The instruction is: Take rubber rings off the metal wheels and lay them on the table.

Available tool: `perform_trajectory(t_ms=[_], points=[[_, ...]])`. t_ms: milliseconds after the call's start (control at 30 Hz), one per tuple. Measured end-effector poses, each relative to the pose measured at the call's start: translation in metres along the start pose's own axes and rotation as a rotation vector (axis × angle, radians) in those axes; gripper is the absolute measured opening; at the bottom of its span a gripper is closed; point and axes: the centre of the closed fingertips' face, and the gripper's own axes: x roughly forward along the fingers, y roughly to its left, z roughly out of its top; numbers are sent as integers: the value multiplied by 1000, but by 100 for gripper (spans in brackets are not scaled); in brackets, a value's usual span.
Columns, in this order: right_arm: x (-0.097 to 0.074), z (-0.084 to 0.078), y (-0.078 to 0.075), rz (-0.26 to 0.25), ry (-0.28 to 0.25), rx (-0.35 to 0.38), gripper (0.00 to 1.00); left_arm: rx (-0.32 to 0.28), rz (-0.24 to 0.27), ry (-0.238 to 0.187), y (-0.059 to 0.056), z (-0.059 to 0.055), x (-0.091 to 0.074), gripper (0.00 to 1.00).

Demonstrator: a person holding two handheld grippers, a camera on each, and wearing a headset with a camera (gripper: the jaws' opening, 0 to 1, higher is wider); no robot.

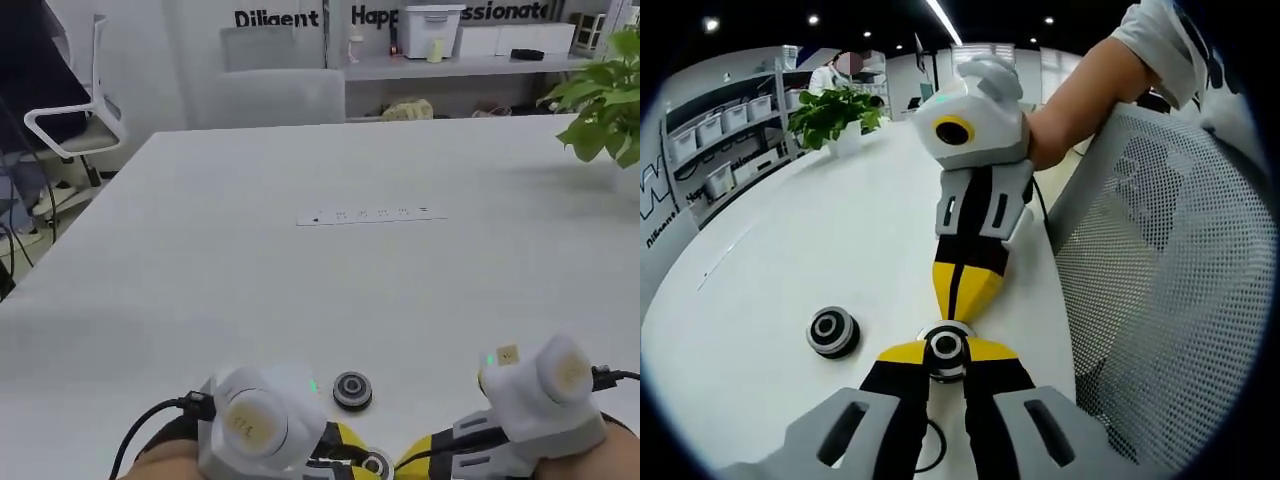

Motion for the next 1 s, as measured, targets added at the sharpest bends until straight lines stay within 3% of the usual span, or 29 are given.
perform_trajectory(t_ms=[433, 1000], points=[[-7, 13, -1, 1, -82, 115, 0, -1, 16, 15, 1, 0, 0, 7], [-4, 18, 6, 10, -88, 101, 0, -5, 24, 33, 0, -1, -1, 7]])
